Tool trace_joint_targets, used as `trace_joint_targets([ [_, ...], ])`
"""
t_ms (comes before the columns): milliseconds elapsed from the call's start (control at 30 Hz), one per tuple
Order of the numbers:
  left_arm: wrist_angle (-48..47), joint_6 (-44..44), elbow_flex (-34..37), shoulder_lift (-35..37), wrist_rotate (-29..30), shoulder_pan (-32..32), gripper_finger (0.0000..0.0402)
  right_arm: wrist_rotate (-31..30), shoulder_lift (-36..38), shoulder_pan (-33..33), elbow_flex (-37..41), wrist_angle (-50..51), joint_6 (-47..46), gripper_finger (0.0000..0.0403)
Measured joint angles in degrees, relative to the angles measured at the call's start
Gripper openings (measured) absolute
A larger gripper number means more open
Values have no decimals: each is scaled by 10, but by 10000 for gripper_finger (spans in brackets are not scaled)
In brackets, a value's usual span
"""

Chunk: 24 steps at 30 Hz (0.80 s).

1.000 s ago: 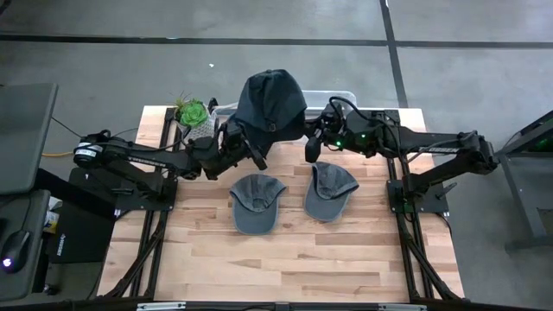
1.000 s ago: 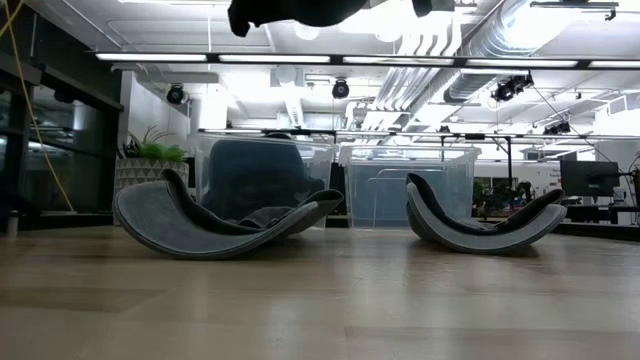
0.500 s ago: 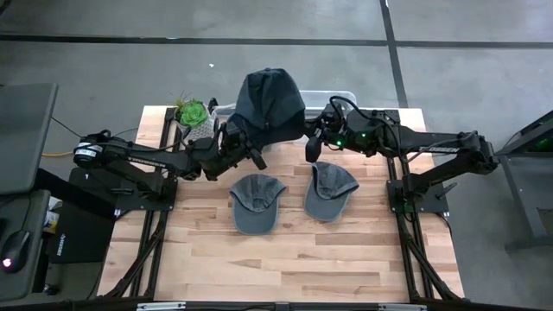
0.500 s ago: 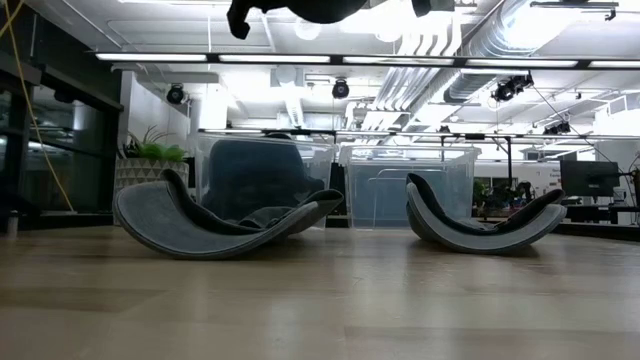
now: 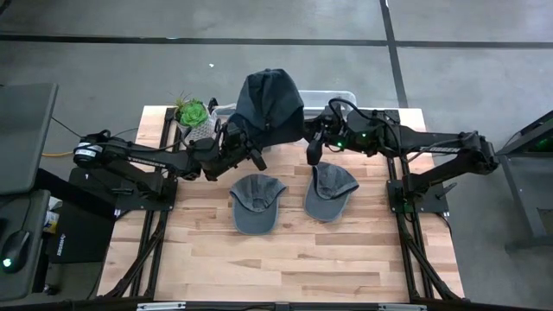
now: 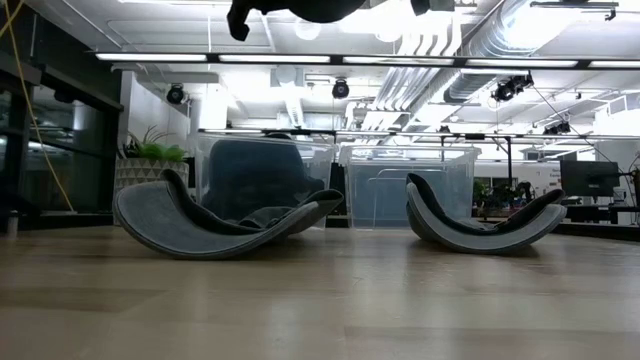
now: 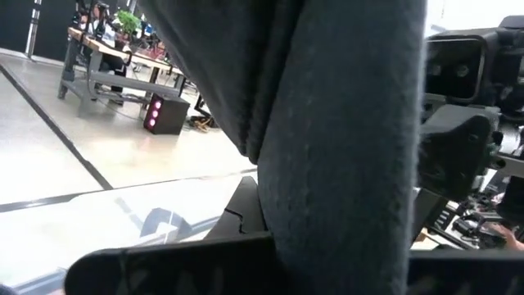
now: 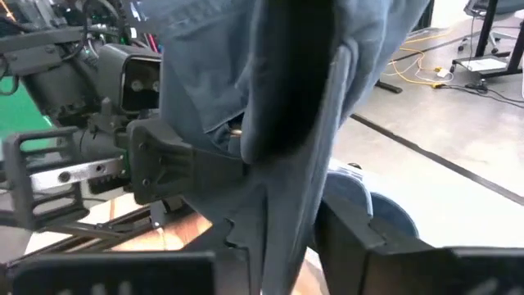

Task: Pick & Place hat
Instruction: Put the dark blue cap into the left transparent bin

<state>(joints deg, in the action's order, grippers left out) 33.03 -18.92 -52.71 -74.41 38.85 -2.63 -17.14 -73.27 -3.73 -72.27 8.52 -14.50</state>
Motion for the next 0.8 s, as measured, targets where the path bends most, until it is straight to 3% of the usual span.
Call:
trace_joint_targets([
  [200,-43,0,0,20,4,1,0,-5,38,-2,0,46,11,120],
  [367,-97,-4,0,38,-36,1,0,0,78,-9,0,102,37,126],
  [567,-180,-21,-4,39,-121,1,0,73,114,-26,0,124,73,126],
  [800,-374,-16,-87,28,-209,1,0,170,116,-57,0,136,96,126],
])
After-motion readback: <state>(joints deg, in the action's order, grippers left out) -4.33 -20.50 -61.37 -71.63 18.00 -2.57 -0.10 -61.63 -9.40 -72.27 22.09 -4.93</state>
